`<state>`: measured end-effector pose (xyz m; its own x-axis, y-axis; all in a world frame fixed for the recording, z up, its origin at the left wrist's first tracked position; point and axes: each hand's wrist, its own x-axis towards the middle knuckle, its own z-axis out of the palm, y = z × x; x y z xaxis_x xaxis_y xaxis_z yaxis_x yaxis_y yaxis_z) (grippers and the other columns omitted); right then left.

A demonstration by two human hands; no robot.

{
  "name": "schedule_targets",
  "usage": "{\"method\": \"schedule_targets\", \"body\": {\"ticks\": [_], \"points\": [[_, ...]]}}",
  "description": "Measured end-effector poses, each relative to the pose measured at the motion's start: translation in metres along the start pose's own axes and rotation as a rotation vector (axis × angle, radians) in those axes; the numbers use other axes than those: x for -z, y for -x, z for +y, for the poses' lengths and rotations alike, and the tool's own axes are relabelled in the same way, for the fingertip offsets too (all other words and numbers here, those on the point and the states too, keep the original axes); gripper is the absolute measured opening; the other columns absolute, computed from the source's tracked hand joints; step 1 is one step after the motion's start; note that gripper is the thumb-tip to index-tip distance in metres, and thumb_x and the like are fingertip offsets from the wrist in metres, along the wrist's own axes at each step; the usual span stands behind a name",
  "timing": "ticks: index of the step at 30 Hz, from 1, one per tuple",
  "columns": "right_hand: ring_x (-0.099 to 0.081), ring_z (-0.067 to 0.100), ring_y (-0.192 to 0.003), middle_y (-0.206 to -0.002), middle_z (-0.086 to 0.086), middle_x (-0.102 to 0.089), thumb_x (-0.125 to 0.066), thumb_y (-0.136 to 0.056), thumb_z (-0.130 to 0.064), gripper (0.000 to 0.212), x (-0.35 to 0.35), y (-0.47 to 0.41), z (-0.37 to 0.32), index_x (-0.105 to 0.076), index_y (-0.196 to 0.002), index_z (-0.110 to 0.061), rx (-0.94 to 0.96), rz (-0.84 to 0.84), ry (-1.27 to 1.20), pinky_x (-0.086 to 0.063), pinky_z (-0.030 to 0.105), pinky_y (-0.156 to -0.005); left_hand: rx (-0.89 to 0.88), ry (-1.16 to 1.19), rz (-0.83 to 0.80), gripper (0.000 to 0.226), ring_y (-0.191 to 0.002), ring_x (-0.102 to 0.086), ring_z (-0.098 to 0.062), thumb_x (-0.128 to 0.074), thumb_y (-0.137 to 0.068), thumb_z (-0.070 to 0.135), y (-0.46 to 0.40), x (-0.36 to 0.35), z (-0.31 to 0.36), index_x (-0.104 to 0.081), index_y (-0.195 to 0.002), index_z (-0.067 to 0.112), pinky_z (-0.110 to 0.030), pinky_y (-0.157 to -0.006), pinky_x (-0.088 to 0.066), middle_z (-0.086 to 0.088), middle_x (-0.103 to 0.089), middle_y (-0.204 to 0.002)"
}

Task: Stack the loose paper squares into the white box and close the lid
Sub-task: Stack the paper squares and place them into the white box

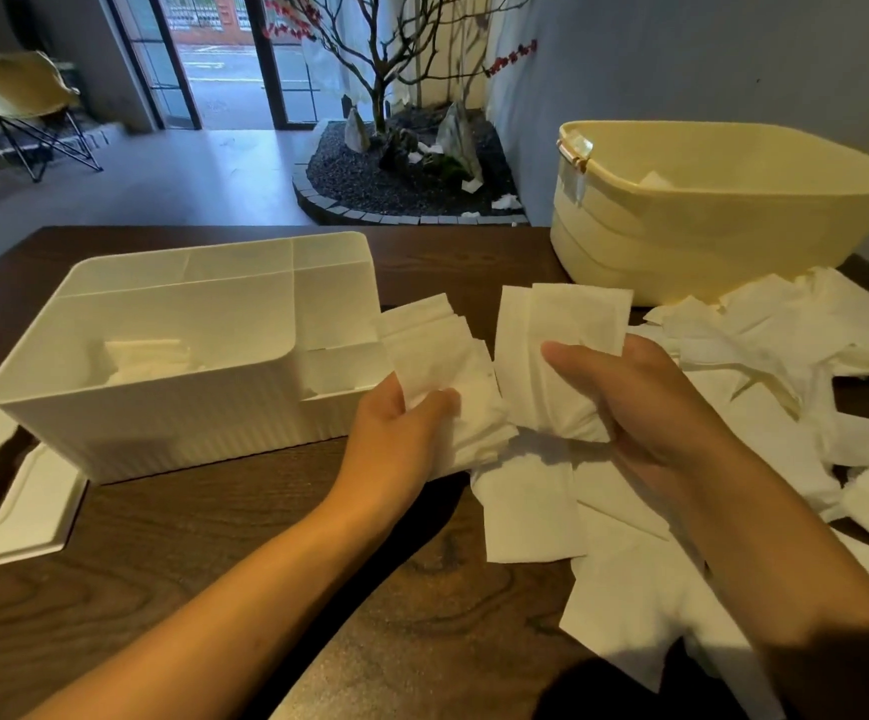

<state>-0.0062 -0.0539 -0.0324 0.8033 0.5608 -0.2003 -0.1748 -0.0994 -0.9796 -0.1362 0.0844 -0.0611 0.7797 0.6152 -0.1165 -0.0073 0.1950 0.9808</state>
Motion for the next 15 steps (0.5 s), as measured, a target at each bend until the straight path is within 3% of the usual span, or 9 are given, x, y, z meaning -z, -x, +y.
{"method": "schedule_targets", "body": {"ticks": [4, 7, 8, 10, 13, 15], "points": [[-0.07, 0.018, -0.102, -0.101, -0.009, -0.076, -0.073, -0.086, -0.035, 0.033, -0.004, 0.01, -0.008, -0.065, -0.118, -0.033, 0.081, -0.018, -0.045, -0.057, 0.05, -0.09, -0.031, -0.06, -0.019, 0.026, -0.095, -0.072, -0.017, -0.054, -0.094, 0.004, 0.002, 0.001, 0.004, -0.07, -0.109, 0.018, -0.031, -0.082, -0.06, 0.003, -0.077, -0.099], [-0.068, 0.02, -0.103, -0.102, -0.011, -0.075, -0.073, -0.087, -0.037, 0.028, -0.021, 0.015, -0.003, -0.068, -0.114, -0.034, 0.036, -0.076, 0.024, -0.058, 0.055, -0.085, 0.013, -0.017, -0.056, 0.022, -0.104, -0.069, -0.032, -0.055, -0.094, 0.022, 0.001, 0.0, 0.002, -0.074, -0.103, 0.018, -0.048, -0.09, -0.057, -0.007, -0.075, -0.103], [-0.068, 0.02, -0.101, -0.099, -0.013, -0.075, -0.073, -0.087, -0.037, 0.022, -0.029, 0.016, 0.002, -0.068, -0.109, -0.035, 0.039, -0.078, 0.057, -0.059, 0.056, -0.082, 0.051, 0.018, -0.076, 0.026, -0.107, -0.067, -0.038, -0.056, -0.091, 0.033, 0.002, -0.001, 0.001, -0.075, -0.103, 0.02, -0.053, -0.088, -0.055, -0.012, -0.073, -0.106], [-0.067, 0.017, -0.098, -0.097, -0.014, -0.071, -0.072, -0.088, -0.041, 0.016, -0.042, 0.016, 0.009, -0.061, -0.101, -0.042, 0.112, -0.028, 0.153, -0.06, 0.053, -0.081, 0.137, 0.093, -0.086, 0.032, -0.106, -0.066, -0.042, -0.055, -0.092, 0.044, 0.005, -0.002, 0.003, -0.073, -0.106, 0.022, -0.05, -0.078, -0.056, -0.019, -0.07, -0.111], [-0.063, 0.017, -0.103, -0.11, -0.012, -0.063, -0.065, -0.091, -0.047, 0.025, -0.047, 0.015, 0.011, -0.052, -0.112, -0.045, 0.183, 0.064, 0.29, -0.059, 0.05, -0.086, 0.151, 0.123, -0.11, 0.03, -0.104, -0.069, -0.035, -0.048, -0.1, 0.04, 0.007, -0.002, 0.007, -0.076, -0.094, 0.029, -0.058, -0.098, -0.052, -0.015, -0.072, -0.11], [-0.066, 0.017, -0.1, -0.107, -0.007, -0.067, -0.059, -0.095, -0.034, 0.02, -0.04, 0.014, 0.009, -0.056, -0.114, -0.034, 0.138, 0.009, 0.258, -0.059, 0.05, -0.087, 0.124, 0.061, -0.101, 0.036, -0.104, -0.069, -0.034, -0.046, -0.101, 0.039, 0.005, -0.001, 0.007, -0.077, -0.085, 0.036, -0.063, -0.102, -0.048, -0.01, -0.074, -0.103]]}}
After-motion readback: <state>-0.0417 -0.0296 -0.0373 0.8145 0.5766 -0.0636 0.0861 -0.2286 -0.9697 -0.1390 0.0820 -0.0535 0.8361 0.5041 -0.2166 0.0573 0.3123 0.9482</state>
